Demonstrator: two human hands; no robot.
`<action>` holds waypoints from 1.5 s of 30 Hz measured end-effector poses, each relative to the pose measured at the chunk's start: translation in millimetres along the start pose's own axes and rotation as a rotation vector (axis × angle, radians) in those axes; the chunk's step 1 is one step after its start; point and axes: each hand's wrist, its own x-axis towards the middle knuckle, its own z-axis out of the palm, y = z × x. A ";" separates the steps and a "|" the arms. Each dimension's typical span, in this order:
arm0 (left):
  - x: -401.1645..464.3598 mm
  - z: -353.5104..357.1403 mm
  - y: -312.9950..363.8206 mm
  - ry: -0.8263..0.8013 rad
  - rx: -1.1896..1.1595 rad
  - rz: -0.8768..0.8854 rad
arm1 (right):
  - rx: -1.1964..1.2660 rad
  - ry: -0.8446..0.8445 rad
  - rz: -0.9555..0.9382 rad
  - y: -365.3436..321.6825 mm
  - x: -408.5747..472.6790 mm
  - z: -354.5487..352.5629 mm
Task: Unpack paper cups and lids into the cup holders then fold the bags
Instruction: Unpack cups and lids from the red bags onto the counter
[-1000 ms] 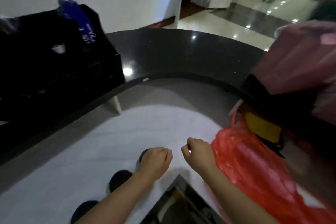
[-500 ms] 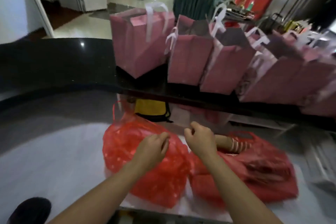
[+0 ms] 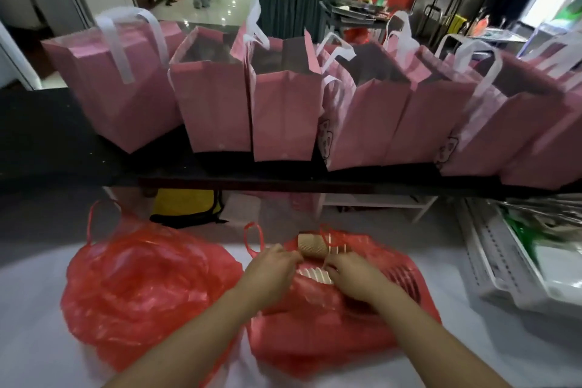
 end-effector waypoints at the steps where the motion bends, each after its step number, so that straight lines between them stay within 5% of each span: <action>1: -1.9 4.6 2.9 -0.043 0.020 0.006 | 0.003 0.019 0.017 4.8 -2.7 1.9; 7: -20.8 29.1 9.5 -0.286 0.043 0.016 | -0.018 0.011 0.043 22.9 -14.8 8.1; 15: 5.1 36.4 27.6 -0.139 -0.240 -0.087 | -0.083 0.183 0.133 36.3 -28.9 -11.9; 23: 41.5 65.8 55.1 -0.413 -0.195 -0.019 | -0.147 0.191 0.237 48.1 -57.5 -19.2; 31: 45.6 81.1 66.7 -0.330 -0.250 -0.030 | -0.088 0.224 0.299 48.7 -66.0 -5.4; 45: 40.7 54.2 47.6 -0.244 -1.037 -0.426 | -0.071 0.252 0.283 40.6 -60.0 -1.3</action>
